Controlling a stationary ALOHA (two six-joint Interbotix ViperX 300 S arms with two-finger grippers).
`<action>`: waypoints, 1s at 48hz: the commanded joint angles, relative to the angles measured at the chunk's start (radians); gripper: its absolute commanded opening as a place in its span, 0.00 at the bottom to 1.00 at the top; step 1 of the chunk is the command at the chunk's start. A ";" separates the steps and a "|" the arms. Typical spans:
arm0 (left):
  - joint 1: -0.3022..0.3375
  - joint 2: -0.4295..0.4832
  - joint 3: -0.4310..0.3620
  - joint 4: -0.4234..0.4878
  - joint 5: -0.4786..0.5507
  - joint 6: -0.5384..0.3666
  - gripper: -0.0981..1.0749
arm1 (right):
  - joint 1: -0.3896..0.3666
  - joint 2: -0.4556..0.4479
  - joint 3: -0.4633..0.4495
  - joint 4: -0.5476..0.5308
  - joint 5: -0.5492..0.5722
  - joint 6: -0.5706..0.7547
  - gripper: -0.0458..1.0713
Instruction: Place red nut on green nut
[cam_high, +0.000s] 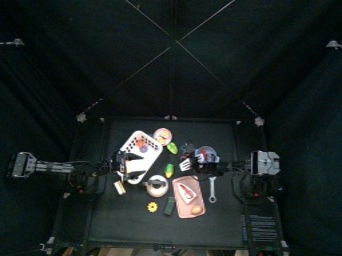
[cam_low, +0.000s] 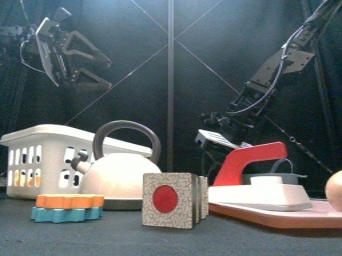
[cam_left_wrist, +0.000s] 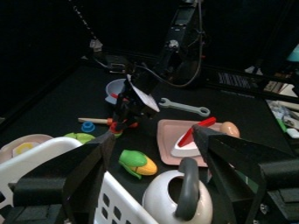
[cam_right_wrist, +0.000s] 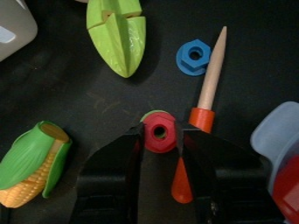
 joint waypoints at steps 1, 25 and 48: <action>0.002 0.000 -0.011 0.002 -0.006 0.002 0.96 | -0.006 -0.017 -0.021 -0.006 -0.002 0.002 0.64; 0.003 0.000 -0.012 0.002 -0.006 0.002 0.96 | -0.008 -0.014 -0.023 -0.006 -0.002 0.002 0.64; 0.002 0.000 -0.012 0.000 -0.006 0.002 0.96 | -0.014 -0.003 -0.026 -0.006 -0.002 0.006 0.64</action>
